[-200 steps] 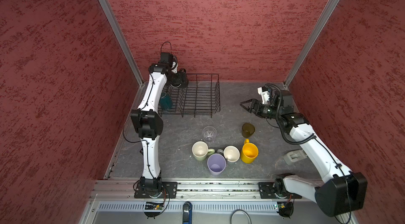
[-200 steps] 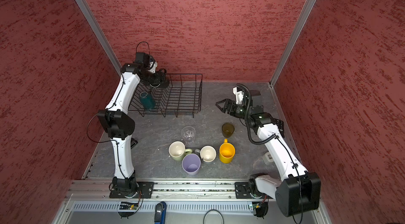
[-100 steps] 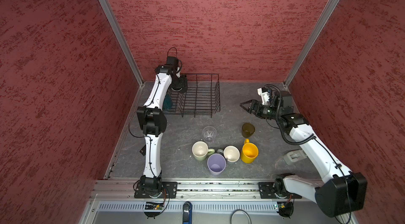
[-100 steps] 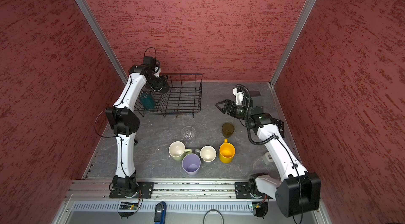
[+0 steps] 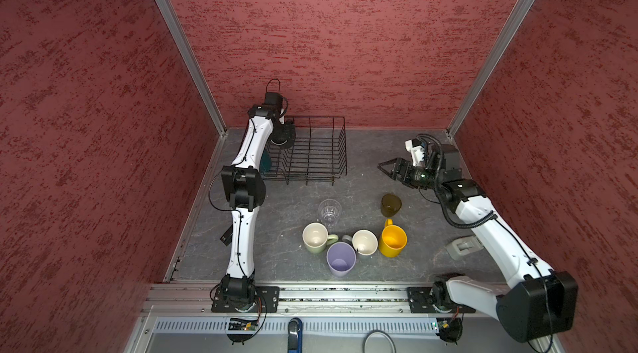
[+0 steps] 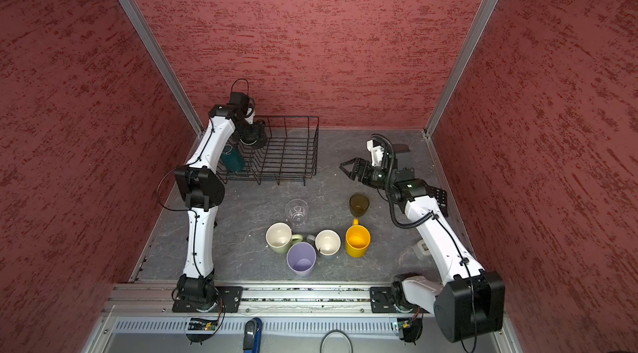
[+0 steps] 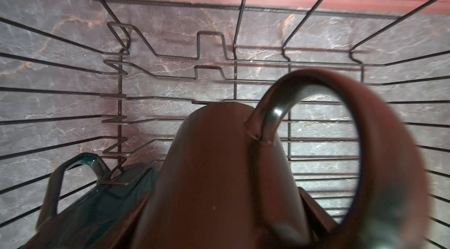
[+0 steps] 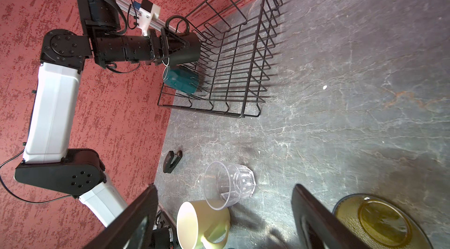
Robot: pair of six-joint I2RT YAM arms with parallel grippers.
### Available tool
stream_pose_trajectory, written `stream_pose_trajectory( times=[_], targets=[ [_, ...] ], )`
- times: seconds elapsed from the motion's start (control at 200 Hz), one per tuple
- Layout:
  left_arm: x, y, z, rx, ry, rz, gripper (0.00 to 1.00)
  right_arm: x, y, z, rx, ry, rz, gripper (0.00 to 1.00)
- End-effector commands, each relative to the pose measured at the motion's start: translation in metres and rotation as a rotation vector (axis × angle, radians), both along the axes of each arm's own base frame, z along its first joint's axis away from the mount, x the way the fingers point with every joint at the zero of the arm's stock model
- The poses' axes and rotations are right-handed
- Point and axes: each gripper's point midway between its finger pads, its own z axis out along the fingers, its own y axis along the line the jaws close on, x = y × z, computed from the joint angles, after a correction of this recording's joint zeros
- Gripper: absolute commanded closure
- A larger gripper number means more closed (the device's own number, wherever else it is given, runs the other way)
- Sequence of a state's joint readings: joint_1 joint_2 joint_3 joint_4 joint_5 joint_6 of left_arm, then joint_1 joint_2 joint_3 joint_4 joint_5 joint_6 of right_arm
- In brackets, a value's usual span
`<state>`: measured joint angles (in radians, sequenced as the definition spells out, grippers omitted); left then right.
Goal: Load cups into a dish rack
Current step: Place the cup upside down at the dish rack.
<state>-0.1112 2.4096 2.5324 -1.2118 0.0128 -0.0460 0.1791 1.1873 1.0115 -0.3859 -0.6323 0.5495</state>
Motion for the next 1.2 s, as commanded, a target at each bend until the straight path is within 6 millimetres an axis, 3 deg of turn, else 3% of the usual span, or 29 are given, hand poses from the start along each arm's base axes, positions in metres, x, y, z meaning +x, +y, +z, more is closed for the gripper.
stream_pose_trajectory(
  times=[0.0, 0.371, 0.466, 0.601, 0.852, 1.197],
  targets=[
    [0.01, 0.005, 0.016, 0.01, -0.062, -0.001, 1.0, 0.0, -0.002, 0.001, 0.0, -0.01, -0.011, 0.13],
    [0.013, 0.002, -0.009, 0.018, -0.021, -0.015, 1.0, -0.004, -0.003, -0.003, 0.008, 0.001, -0.017, 0.12],
    [0.014, 0.001, -0.013, 0.019, -0.015, -0.021, 0.95, -0.003, -0.003, -0.005, 0.01, 0.005, -0.019, 0.12],
    [0.015, -0.002, -0.019, 0.014, -0.007, -0.031, 0.84, -0.003, -0.002, -0.007, 0.019, 0.009, -0.015, 0.12],
    [0.019, -0.008, -0.028, 0.016, -0.006, -0.051, 0.55, -0.002, -0.001, -0.009, 0.027, 0.014, -0.016, 0.12],
    [0.02, -0.014, -0.035, 0.039, -0.002, -0.082, 0.29, -0.002, -0.001, -0.01, 0.034, 0.02, -0.016, 0.11]
  ],
)
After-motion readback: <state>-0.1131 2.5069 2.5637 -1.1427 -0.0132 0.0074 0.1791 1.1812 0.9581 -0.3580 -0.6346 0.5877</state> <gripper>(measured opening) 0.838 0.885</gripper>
